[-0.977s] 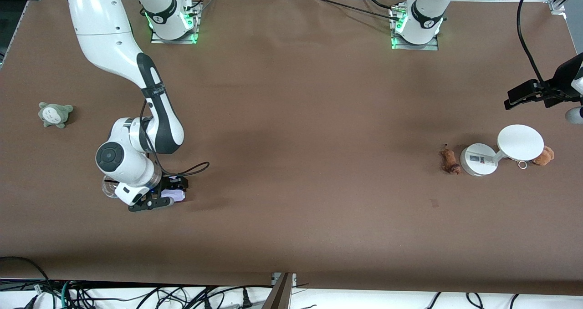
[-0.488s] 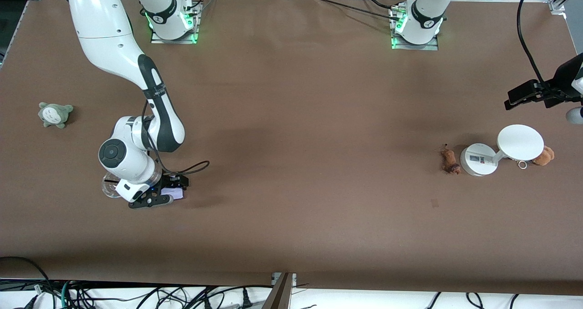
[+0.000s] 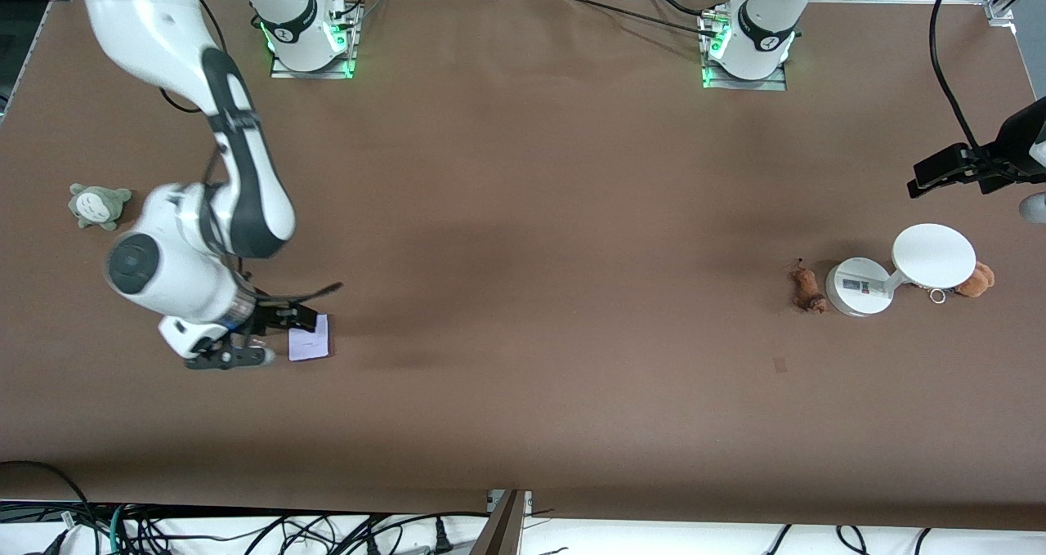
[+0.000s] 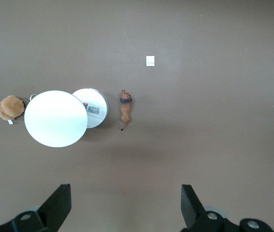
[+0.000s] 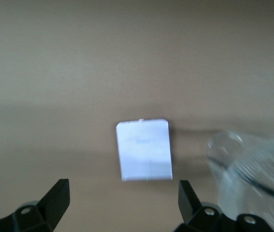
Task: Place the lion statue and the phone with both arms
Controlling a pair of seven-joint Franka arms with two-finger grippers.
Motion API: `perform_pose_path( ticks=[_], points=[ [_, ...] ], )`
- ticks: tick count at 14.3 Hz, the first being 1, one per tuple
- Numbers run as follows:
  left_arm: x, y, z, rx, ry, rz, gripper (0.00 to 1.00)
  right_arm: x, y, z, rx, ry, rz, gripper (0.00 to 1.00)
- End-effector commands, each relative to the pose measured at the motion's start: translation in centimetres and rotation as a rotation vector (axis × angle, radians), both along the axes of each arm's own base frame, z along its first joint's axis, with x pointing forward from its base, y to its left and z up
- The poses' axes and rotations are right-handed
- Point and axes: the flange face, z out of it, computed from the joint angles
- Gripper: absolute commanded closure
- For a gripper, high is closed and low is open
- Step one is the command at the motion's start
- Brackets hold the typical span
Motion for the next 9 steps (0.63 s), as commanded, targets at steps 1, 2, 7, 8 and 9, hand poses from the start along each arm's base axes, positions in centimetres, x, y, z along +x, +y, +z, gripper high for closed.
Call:
perform_pose_path(
  ticks=[1,2,7,8,9],
  points=[
    [0.0,0.5,0.5,-0.018,-0.013,0.003,0.0,-2.3,-1.1,6.4,0.044,0.044,-0.056,0.01],
    [0.0,0.5,0.4,-0.018,-0.012,0.003,0.0,-3.2,-1.1,8.7,0.054,0.056,-0.075,0.01],
    [0.0,0.5,0.5,-0.019,-0.013,0.003,0.0,-7.2,-3.5,17.9,0.064,0.092,-0.091,0.01],
    [0.0,0.6,0.5,-0.019,-0.013,0.004,0.0,-8.0,-4.2,19.2,0.051,0.097,-0.089,0.01],
    [0.0,0.6,0.4,-0.019,-0.012,0.004,0.0,-9.2,-5.1,20.5,0.038,0.117,-0.09,0.01]
  ],
)
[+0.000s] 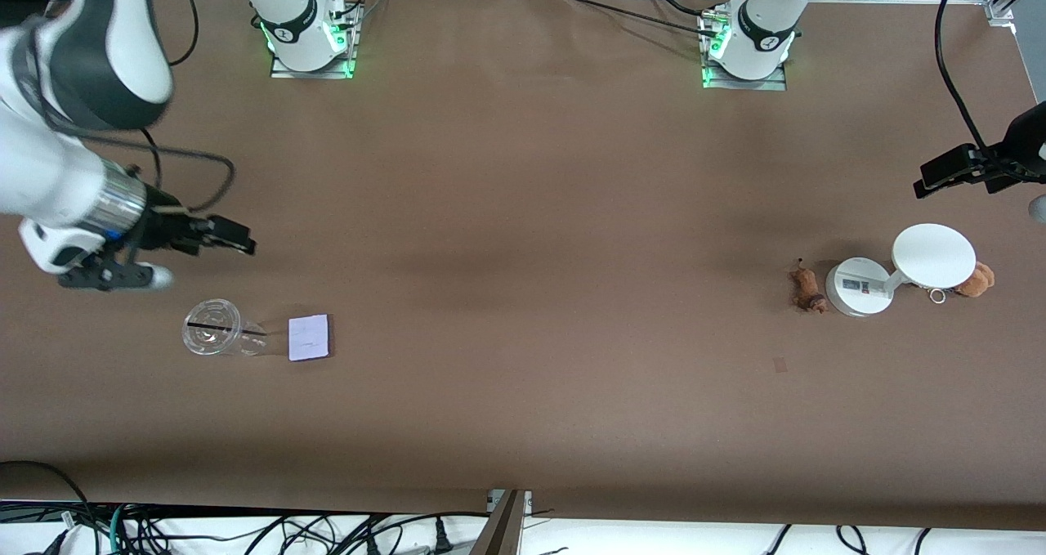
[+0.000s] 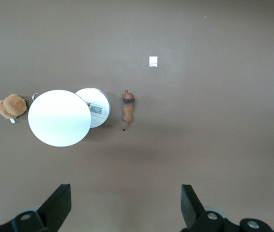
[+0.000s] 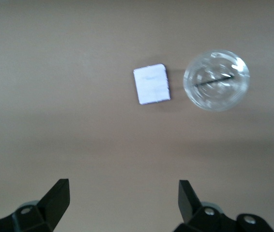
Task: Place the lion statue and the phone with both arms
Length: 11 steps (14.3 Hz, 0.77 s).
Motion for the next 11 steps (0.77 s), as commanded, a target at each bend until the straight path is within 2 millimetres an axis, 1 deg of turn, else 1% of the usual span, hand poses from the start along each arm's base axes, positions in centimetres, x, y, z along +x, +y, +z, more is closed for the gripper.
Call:
perform_pose_path(
  ticks=[1,2,5,11],
  points=[
    [0.1,0.2,0.4,-0.019,-0.013,-0.003,0.0,-3.4,-2.1,3.3,-0.053,0.042,-0.002,0.01],
    [0.0,0.2,0.4,-0.019,-0.011,-0.003,0.0,-4.1,-2.6,4.5,-0.088,0.039,0.009,0.01],
    [0.0,0.3,0.4,-0.019,-0.011,-0.001,0.0,-5.1,-3.1,5.8,-0.123,0.041,0.046,0.0],
    [0.0,0.4,0.4,-0.021,-0.012,0.0,0.0,-5.5,-2.3,6.2,-0.136,0.05,0.094,0.0]
  ],
)
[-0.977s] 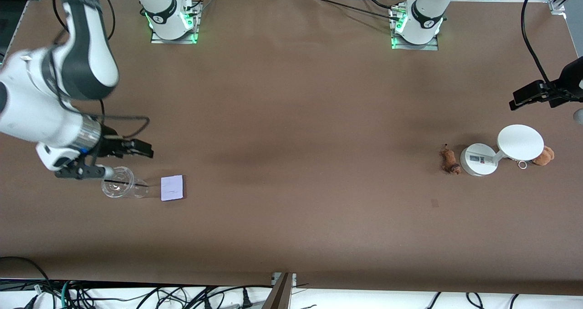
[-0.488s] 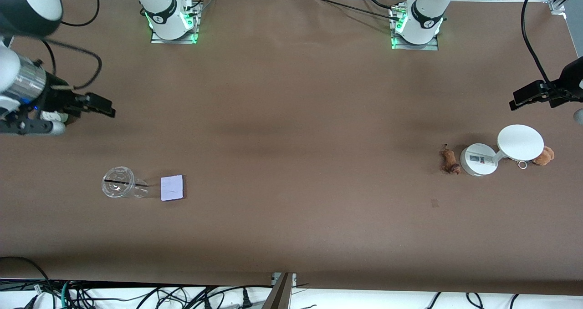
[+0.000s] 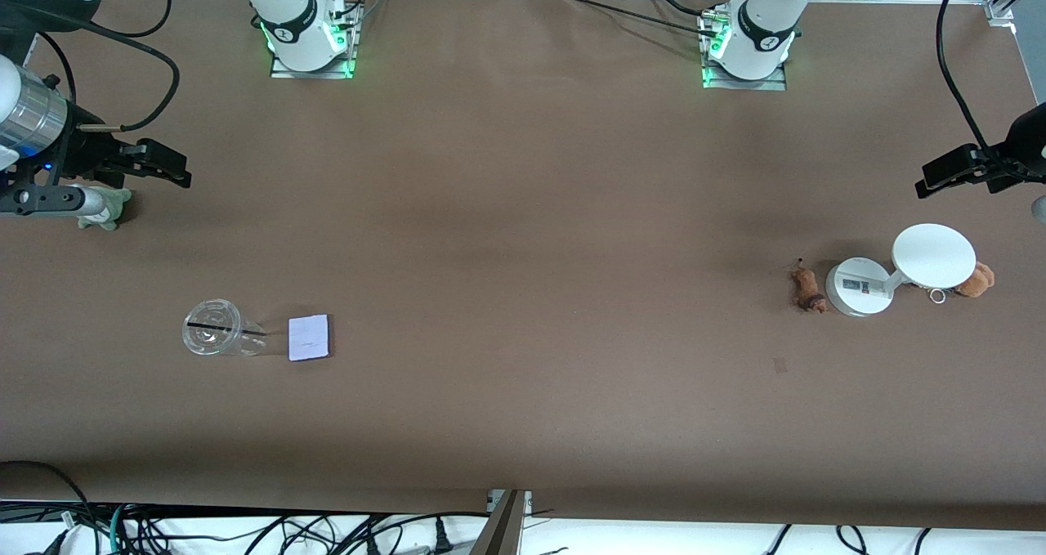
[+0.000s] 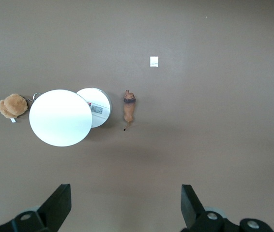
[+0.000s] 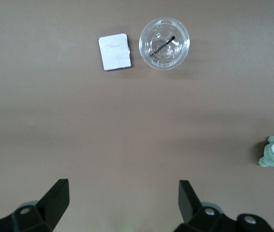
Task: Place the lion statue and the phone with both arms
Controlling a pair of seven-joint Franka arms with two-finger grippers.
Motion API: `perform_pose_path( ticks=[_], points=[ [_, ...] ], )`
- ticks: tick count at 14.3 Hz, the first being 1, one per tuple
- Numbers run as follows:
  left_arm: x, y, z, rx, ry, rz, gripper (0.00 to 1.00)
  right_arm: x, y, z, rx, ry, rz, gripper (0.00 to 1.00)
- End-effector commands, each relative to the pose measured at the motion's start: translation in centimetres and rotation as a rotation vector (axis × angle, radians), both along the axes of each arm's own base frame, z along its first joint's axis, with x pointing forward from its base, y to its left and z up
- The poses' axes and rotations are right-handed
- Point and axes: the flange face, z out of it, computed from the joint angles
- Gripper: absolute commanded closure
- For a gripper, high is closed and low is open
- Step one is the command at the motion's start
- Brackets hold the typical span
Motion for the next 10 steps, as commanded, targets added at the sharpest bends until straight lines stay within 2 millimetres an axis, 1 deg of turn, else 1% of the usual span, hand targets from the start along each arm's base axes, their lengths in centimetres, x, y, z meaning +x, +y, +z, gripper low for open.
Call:
perform_pose_path(
  ticks=[1,4,10],
  points=[
    [0.03,0.21,0.44,-0.021,-0.012,-0.002,0.0,-0.67,0.64,0.67,-0.011,-0.002,0.037,0.0],
    [0.04,0.12,0.44,-0.021,-0.012,-0.004,0.0,-0.45,0.73,1.04,-0.011,-0.01,0.037,0.0],
    [0.04,0.14,0.44,-0.019,-0.012,-0.004,0.0,-0.28,0.96,0.61,-0.014,-0.002,0.035,0.0]
  ],
)
